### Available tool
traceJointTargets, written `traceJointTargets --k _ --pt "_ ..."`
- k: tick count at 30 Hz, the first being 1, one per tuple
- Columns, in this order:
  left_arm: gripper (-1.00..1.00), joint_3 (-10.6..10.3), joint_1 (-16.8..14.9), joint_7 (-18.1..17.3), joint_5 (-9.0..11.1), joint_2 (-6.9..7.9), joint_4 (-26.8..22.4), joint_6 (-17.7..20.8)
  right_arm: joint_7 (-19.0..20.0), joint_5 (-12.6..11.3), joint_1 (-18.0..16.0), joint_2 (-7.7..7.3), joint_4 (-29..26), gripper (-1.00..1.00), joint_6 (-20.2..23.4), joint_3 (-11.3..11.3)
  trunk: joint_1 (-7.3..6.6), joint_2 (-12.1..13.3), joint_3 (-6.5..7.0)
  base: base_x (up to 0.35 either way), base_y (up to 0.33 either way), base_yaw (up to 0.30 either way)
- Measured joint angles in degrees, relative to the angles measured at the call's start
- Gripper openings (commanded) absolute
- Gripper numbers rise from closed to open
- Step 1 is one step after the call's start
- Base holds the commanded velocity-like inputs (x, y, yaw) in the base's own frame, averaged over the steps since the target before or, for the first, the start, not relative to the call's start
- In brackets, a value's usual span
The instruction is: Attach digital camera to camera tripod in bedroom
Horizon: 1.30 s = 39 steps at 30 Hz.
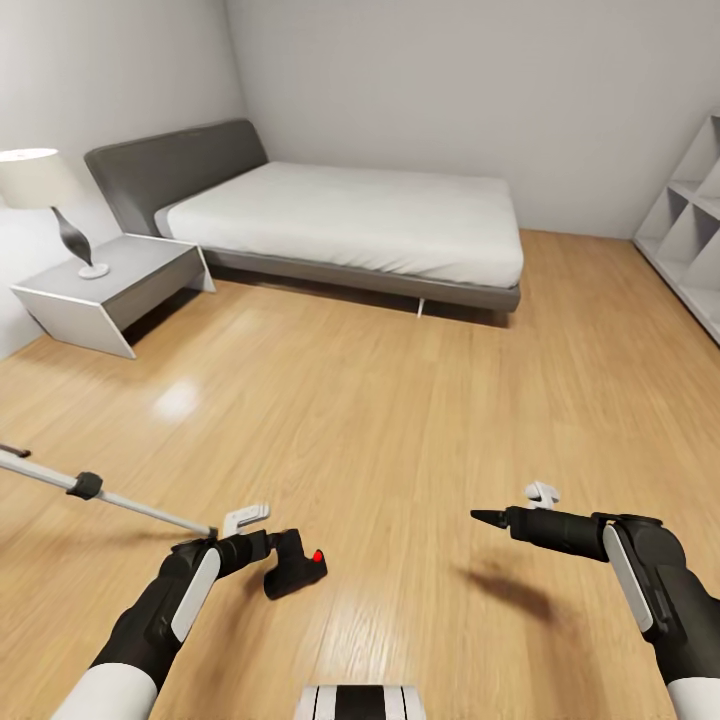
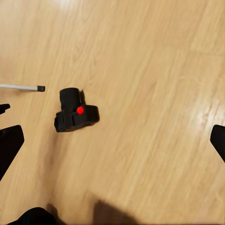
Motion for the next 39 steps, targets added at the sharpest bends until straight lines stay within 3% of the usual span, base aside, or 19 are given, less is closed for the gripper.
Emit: traceJointTargets --k 39 --pt "1.0 0.0 0.0 0.0 0.0 0.01 -0.17 0.0 0.0 0.0 0.0 0.0 0.09 1.0 0.0 0.0 1.0 -0.52 -8.65 0.0 0.0 0.0"
